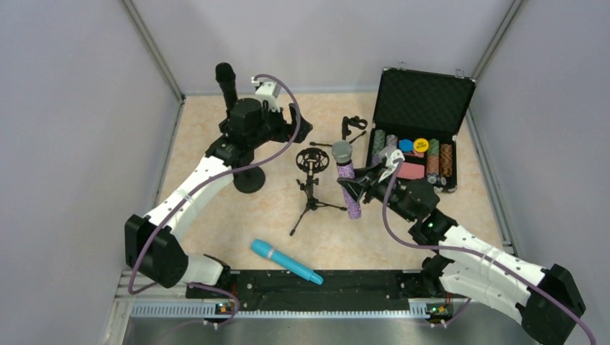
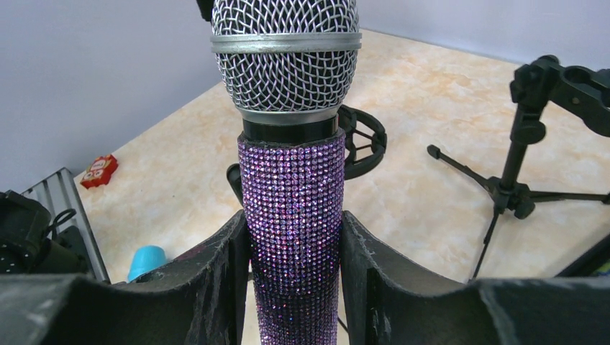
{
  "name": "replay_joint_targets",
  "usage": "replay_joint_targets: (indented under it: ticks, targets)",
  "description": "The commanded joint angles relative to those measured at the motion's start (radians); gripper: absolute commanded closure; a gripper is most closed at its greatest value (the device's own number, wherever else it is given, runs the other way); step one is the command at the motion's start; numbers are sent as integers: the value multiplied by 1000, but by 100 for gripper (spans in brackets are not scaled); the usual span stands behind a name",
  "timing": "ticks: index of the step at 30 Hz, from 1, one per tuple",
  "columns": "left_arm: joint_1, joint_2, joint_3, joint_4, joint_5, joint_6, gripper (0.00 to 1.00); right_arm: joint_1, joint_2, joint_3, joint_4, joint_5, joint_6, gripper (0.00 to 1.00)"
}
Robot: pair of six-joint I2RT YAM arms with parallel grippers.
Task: Attach the microphones to the stand
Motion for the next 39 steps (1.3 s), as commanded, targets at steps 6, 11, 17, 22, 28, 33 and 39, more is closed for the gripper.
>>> replay_joint_targets:
  ticks: [6, 11, 17, 22, 28, 33, 39]
  targets:
    - [4, -36, -72, 120, -29, 33, 1, 3, 131, 133, 369, -107, -7, 100]
    - [4, -64, -125, 164, -89, 39, 1, 4, 186, 200, 509, -121, -26, 100]
    - [5, -62, -142, 166, -144, 36, 1, 4, 278, 272, 651, -98, -38, 100]
    - [4, -47, -144, 158, -163, 57, 2, 3, 378, 312, 763, -9, -33, 100]
    - [5, -38, -144, 149, -209, 71, 3, 0, 493, 381, 855, 26, -40, 100]
    - [4, -26, -137, 142, -226, 77, 2, -5, 584, 442, 911, 17, -31, 100]
    - [4, -20, -137, 140, -224, 74, 3, -9, 646, 464, 942, 18, -24, 100]
